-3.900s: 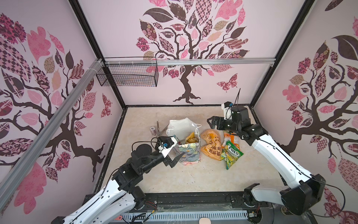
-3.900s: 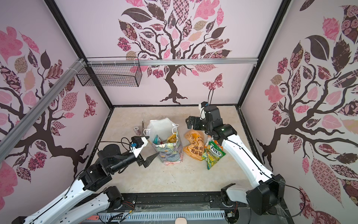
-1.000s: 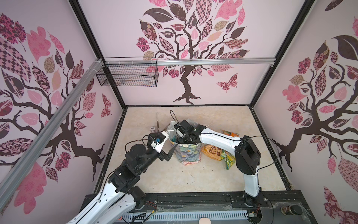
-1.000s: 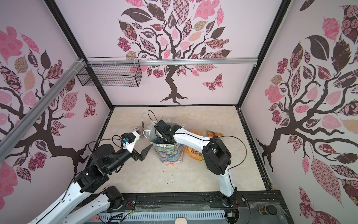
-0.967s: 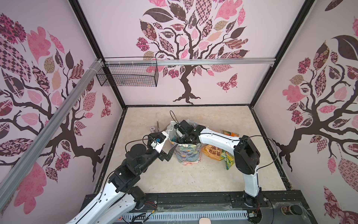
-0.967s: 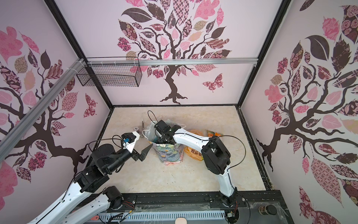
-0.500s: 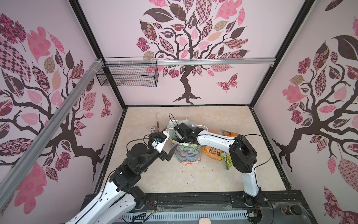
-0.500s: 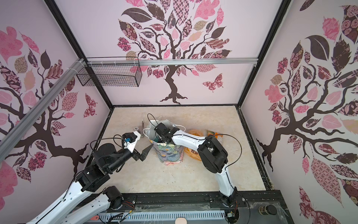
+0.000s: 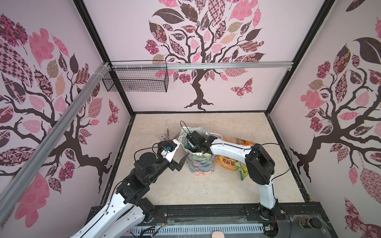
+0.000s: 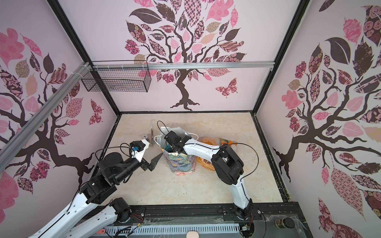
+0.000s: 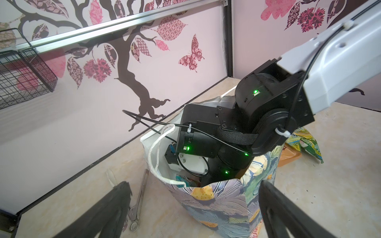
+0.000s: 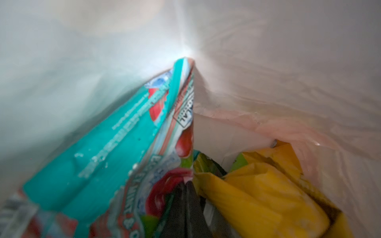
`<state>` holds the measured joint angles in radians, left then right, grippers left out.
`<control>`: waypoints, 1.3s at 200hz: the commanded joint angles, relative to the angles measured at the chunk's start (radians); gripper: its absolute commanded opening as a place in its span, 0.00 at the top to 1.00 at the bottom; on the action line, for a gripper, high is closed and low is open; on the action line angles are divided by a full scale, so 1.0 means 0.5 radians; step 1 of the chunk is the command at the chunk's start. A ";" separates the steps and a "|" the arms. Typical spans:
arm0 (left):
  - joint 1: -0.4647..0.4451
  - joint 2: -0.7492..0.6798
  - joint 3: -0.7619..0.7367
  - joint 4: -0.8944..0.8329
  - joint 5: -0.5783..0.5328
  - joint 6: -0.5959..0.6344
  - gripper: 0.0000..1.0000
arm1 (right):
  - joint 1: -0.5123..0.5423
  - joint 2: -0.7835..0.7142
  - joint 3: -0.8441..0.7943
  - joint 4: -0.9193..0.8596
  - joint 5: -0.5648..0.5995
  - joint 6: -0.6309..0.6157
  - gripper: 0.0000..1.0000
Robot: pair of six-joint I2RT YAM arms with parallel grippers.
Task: Take the snacks out of the paper bag
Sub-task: 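Lower the right gripper into the bag toward the teal and yellow packets, then grasp the yellow packet and lift it out of the bag with the right gripper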
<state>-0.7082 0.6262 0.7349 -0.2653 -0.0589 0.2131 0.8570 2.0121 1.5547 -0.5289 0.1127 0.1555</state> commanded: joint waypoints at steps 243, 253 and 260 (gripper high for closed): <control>0.011 -0.013 -0.001 0.031 0.017 -0.003 0.02 | -0.006 -0.683 0.110 0.145 0.056 0.099 1.00; 0.011 -0.010 0.000 0.029 0.018 -0.003 0.02 | -0.006 -0.686 0.112 0.145 0.057 0.107 1.00; 0.011 -0.011 -0.001 0.029 0.019 -0.003 0.02 | -0.006 -0.689 0.112 0.146 0.060 0.114 1.00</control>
<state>-0.7067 0.6273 0.7345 -0.2649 -0.0586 0.2127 0.8562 1.6989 1.5795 -0.4683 0.1280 0.1951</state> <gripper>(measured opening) 0.983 0.046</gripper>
